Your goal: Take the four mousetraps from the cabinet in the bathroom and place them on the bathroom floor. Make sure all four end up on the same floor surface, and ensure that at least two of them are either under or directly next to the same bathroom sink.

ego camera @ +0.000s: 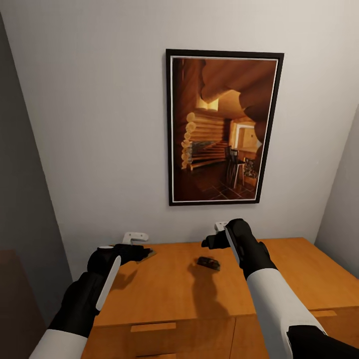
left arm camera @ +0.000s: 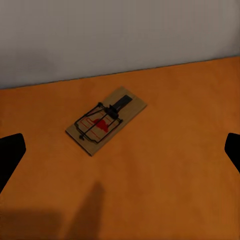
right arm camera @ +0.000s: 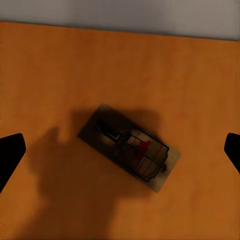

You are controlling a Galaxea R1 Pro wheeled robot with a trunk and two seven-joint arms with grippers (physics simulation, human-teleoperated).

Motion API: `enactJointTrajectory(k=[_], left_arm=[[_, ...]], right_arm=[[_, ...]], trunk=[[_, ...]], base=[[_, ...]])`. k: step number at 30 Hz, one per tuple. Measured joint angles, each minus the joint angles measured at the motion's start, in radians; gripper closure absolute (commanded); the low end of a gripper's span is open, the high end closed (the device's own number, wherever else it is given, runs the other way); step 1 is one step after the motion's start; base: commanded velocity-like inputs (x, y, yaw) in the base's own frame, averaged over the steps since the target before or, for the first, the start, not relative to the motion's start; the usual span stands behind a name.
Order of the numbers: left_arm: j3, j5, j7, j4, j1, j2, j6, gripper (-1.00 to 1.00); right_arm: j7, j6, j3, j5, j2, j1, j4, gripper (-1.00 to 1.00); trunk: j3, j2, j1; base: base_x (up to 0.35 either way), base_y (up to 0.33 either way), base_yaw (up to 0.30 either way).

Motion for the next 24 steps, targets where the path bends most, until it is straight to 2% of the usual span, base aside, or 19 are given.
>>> enactJointTrajectory(k=[12,24], left_arm=[[0.001,0.0,0.0,0.0,0.001,0.0,-0.001,-1.0],[0.001,0.0,0.001,0.003,0.001,0.0,-0.002,-1.0]], right_arm=[[-0.001,0.0,0.0,-0.001,-0.001,0.0,0.008,-1.0],[-0.001,0.0,0.0,-0.002,-0.003,0.0,0.01,-1.0]], trunk=[[0.0,0.0,0.0],[0.0,0.0,0.0]], base=[[0.003,0.0,0.0],[0.119,0.0,0.0]])
